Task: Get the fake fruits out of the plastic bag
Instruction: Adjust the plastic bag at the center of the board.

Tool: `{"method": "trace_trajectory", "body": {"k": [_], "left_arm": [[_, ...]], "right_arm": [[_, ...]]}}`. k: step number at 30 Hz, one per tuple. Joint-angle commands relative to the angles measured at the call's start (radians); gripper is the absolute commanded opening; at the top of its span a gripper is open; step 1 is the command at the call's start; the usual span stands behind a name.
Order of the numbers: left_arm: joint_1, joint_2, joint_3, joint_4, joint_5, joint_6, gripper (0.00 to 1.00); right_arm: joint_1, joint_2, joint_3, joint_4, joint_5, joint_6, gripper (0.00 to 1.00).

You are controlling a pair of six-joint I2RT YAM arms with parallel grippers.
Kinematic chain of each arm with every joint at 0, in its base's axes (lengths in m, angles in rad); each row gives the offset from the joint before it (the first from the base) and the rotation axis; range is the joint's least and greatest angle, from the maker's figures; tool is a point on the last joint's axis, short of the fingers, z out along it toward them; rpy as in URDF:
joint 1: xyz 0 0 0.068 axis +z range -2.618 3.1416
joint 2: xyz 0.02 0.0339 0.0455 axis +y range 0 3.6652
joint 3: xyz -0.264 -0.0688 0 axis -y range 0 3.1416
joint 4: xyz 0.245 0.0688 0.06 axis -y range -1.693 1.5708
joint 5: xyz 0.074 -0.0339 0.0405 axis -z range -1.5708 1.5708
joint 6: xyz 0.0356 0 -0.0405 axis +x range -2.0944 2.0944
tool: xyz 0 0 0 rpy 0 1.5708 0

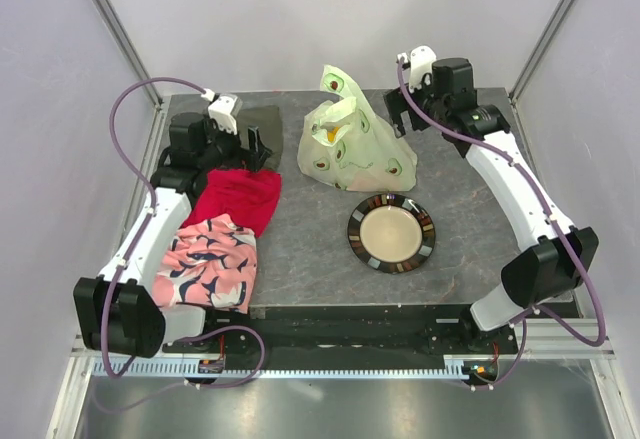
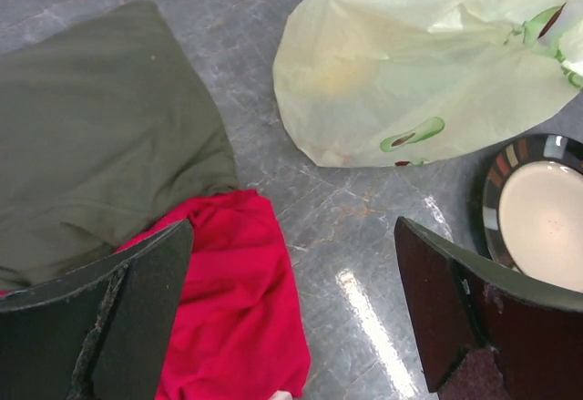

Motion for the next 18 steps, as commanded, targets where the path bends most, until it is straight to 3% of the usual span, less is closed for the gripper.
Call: {"method": "trace_trajectory", "body": {"k": [1,9,18], "left_arm": [[-0.004,0.03,0.12,-0.018,0.095,-0.027,0.98],[-0.01,0.203,0.447,-0.176,0.227,0.092,0.97],[-0.045,0.453,0.735,-0.15,0.313,0.086,0.93]], "right_arm": [[0.003,0.002,0.128,-0.016,-0.204,-0.151,0.98],[0.027,0.008,0.204,-0.053,-0.405,-0.101,0.96],[0.207,-0.059,0.108,-0.014,-0.357,-0.219,0.94]]}}
